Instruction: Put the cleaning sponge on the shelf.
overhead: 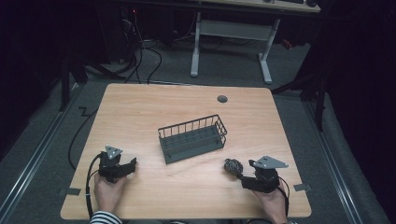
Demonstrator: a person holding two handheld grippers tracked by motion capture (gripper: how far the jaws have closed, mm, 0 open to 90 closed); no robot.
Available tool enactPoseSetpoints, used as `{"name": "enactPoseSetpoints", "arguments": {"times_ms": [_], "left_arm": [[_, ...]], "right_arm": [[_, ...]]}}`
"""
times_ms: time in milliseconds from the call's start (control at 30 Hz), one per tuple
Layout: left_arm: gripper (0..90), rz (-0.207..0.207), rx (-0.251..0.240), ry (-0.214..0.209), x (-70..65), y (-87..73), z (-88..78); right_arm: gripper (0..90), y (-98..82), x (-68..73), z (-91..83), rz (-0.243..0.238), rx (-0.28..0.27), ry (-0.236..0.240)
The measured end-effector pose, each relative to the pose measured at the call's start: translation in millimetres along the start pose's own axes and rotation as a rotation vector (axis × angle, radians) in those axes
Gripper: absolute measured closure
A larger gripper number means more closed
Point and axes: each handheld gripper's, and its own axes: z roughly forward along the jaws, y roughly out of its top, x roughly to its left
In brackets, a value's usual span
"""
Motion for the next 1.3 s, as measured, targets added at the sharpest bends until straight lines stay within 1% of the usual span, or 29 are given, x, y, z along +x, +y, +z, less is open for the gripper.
{"name": "enactPoseSetpoints", "arguments": {"times_ms": [33,100,167,267,300,433,567,633,667,733,867,1033,1200,1300], "left_arm": [[24.1,0.000,0.000,0.000,0.0,0.0,0.0],[24.1,0.000,0.000,0.000,0.0,0.0,0.0],[24.0,-0.001,0.000,-0.002,0.2,0.0,0.0],[24.1,-0.001,0.000,-0.001,0.1,0.0,0.0],[24.1,-0.001,0.000,-0.001,0.0,0.0,0.0],[24.1,-0.001,-0.001,-0.002,0.3,0.0,0.0],[24.1,-0.001,0.000,-0.002,0.3,0.0,0.0],[24.0,-0.001,-0.001,-0.003,0.4,0.0,-0.1],[23.9,-0.004,-0.002,-0.006,0.8,-0.1,-0.1],[24.0,-0.008,-0.002,-0.009,1.4,-0.1,-0.4],[24.1,-0.006,-0.002,-0.007,1.1,-0.1,-0.3],[24.1,-0.003,-0.001,-0.003,0.5,0.0,-0.1],[24.0,0.000,0.000,-0.001,0.0,0.0,0.0],[24.0,0.000,0.000,-0.001,0.1,0.0,0.0]], "right_arm": [[27.9,2.2,1.2,3.3,-0.011,0.005,0.000],[27.9,6.1,2.7,10.1,-0.019,0.012,0.009],[28.2,9.1,4.9,15.6,-0.033,0.015,-0.002],[28.1,12.2,7.3,24.2,-0.040,0.044,0.002],[28.1,12.9,7.5,27.0,-0.054,0.056,-0.003],[29.0,12.8,7.1,36.6,-0.066,0.095,-0.007],[31.3,10.5,6.3,42.7,-0.059,0.111,-0.001],[33.7,8.8,6.9,44.8,-0.073,0.125,-0.003],[35.7,7.9,7.5,45.3,-0.081,0.126,-0.007],[37.7,6.4,6.7,45.1,-0.076,0.124,0.001],[39.7,6.0,6.9,42.8,-0.065,0.118,-0.003],[40.1,8.3,7.3,37.6,-0.072,0.097,0.005],[40.1,13.4,6.4,30.6,-0.046,0.064,0.021],[40.1,18.4,7.2,26.3,-0.056,0.054,0.032]]}}
